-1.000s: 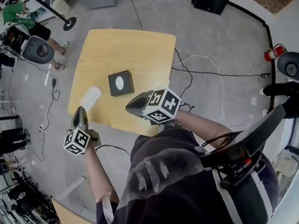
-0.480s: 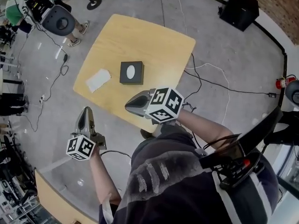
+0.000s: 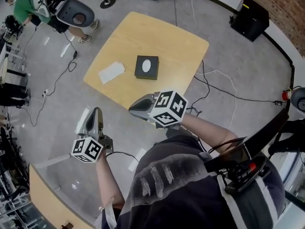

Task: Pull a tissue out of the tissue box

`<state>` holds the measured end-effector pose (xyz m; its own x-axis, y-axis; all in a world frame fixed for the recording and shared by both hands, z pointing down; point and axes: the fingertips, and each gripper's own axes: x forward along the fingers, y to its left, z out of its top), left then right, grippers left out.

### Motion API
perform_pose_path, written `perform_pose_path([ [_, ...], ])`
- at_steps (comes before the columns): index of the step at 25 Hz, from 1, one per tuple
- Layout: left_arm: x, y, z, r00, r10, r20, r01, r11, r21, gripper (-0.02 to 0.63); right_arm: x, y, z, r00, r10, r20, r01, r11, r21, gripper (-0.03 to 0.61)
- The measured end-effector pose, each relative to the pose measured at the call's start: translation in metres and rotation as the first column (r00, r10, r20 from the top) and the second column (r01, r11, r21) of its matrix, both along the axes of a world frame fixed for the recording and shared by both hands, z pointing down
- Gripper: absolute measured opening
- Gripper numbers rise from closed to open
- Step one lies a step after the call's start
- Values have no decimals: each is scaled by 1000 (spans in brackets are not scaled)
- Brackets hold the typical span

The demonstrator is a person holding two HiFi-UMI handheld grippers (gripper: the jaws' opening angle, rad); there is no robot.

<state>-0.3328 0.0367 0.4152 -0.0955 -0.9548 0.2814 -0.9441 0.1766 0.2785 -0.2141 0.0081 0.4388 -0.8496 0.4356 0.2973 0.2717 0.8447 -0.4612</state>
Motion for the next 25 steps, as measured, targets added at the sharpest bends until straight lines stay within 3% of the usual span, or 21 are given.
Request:
perform_pose_path([
  [7, -10, 72, -15, 1000, -1, -11, 2, 997, 78, 0, -21, 78, -16, 998, -68, 4, 67, 995, 69, -2],
  [17, -15, 162, -15, 998, -25, -51, 31, 991, 130, 0, -34, 174, -22, 990, -140, -23, 142, 981, 131, -2],
  [22, -4, 184, -15, 1000, -14, -28, 17, 994, 112, 0, -33, 199, -27, 991, -131, -31, 135, 979, 155, -2],
  [25, 7, 187, -25, 1000, -2, -3, 3, 989, 150, 0, -30, 202, -34, 996, -89, -12, 89, 982, 169, -2],
])
